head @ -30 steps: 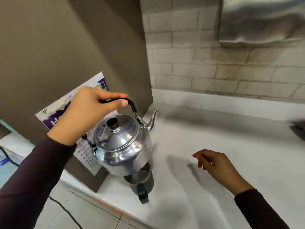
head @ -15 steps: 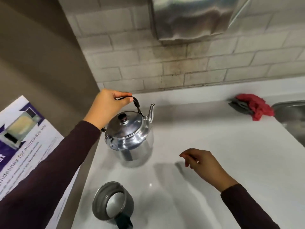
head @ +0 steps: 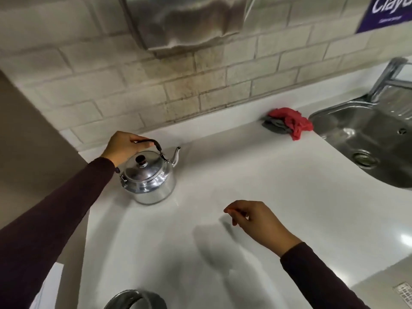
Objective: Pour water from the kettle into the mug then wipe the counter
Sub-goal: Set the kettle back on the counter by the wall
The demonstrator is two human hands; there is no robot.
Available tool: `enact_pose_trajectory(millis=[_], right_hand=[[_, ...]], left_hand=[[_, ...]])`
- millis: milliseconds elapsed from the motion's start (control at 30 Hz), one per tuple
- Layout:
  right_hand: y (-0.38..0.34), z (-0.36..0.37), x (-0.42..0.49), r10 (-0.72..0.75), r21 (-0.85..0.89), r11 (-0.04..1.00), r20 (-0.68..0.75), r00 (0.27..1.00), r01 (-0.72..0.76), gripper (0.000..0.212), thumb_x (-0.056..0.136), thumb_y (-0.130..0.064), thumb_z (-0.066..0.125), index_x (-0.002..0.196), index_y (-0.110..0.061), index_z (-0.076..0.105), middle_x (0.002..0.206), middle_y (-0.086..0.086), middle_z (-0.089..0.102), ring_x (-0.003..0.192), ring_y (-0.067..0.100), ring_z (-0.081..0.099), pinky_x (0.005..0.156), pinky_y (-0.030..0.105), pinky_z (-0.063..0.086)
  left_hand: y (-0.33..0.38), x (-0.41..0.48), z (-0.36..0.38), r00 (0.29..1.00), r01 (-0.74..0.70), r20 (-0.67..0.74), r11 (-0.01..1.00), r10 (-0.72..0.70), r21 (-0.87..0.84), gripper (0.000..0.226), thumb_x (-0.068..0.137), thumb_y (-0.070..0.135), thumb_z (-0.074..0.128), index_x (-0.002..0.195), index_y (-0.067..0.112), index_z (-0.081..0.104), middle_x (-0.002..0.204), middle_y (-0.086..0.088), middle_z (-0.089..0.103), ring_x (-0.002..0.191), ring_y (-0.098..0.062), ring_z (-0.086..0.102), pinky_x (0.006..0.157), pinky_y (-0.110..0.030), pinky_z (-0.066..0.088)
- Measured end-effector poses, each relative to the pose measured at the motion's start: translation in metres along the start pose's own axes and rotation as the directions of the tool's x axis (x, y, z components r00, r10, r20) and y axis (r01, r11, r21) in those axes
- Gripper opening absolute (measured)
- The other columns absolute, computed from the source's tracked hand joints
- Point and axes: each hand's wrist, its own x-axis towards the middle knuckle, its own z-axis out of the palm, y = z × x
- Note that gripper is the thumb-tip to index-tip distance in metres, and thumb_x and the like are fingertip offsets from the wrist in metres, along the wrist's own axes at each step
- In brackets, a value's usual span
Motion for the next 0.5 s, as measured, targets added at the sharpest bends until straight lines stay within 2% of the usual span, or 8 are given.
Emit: enact_pose_trajectory(millis=[100,167,300,400,433,500], right_hand=[[0.0,0.002,-0.005,0.025,0.004,1.0,-0.012,1.0,-0.025,0.018,0.094,-0.029,0.052,0.096,-0.028,0.07,0.071,-0.01,0.068,0.065,-0.007,0.057,0.063,0.006,0.04],[0.0,0.003,-0.007,0.038,-0.006,0.999,-0.014,0.999,-0.038,0.019,0.094,-0.029,0.051,0.098,-0.028,0.07,0.072,-0.01,0.068,0.065,-0.006,0.056,0.063,0.006,0.04],[0.001,0.003,-0.011,0.058,-0.023,0.998,-0.024,0.998,-0.058,0.02,0.094,-0.029,0.051,0.098,-0.027,0.07,0.072,-0.009,0.068,0.065,-0.006,0.056,0.062,0.006,0.039],[0.003,0.004,-0.014,0.075,-0.018,0.997,-0.036,0.997,-0.076,0.019,0.094,-0.03,0.051,0.097,-0.027,0.07,0.073,-0.009,0.069,0.065,-0.006,0.056,0.062,0.007,0.04],[0.004,0.004,-0.014,0.081,-0.011,0.997,-0.04,0.996,-0.082,0.019,0.094,-0.031,0.052,0.096,-0.028,0.07,0.072,-0.008,0.07,0.065,-0.005,0.056,0.061,0.008,0.04],[0.004,0.007,-0.016,0.086,-0.002,0.996,-0.041,0.995,-0.086,0.018,0.093,-0.033,0.052,0.095,-0.028,0.07,0.071,-0.008,0.07,0.065,-0.005,0.057,0.06,0.008,0.04]], left_hand=[[-0.009,0.017,0.004,0.998,0.049,0.05,0.996,-0.045,-0.076,0.01,0.067,0.029,0.081,0.067,0.037,0.074,0.046,0.023,0.064,0.043,0.011,0.053,0.045,-0.001,0.039],[-0.015,0.027,0.007,0.997,0.048,0.071,0.994,-0.042,-0.096,0.018,0.066,0.029,0.082,0.06,0.043,0.074,0.048,0.026,0.065,0.043,0.013,0.054,0.045,-0.002,0.04],[-0.022,0.044,0.009,0.993,0.039,0.111,0.993,-0.027,-0.11,0.01,0.061,0.039,0.082,0.066,0.044,0.075,0.068,0.025,0.073,0.061,0.016,0.062,0.068,-0.014,0.046],[-0.025,0.048,0.01,0.993,-0.014,0.115,0.996,0.025,-0.093,0.004,0.069,0.038,0.078,0.073,0.039,0.076,0.094,0.01,0.074,0.074,0.017,0.063,0.07,-0.004,0.043],[-0.025,0.051,0.012,0.995,-0.017,0.099,0.998,0.023,-0.058,0.01,0.073,0.04,0.074,0.081,0.035,0.075,0.101,0.006,0.072,0.087,0.01,0.065,0.077,-0.006,0.042],[-0.029,0.054,0.017,1.0,-0.001,0.004,0.978,0.0,0.209,0.029,0.082,0.049,0.06,0.103,0.032,0.072,0.115,0.002,0.069,0.114,-0.02,0.058,0.095,-0.03,0.036]])
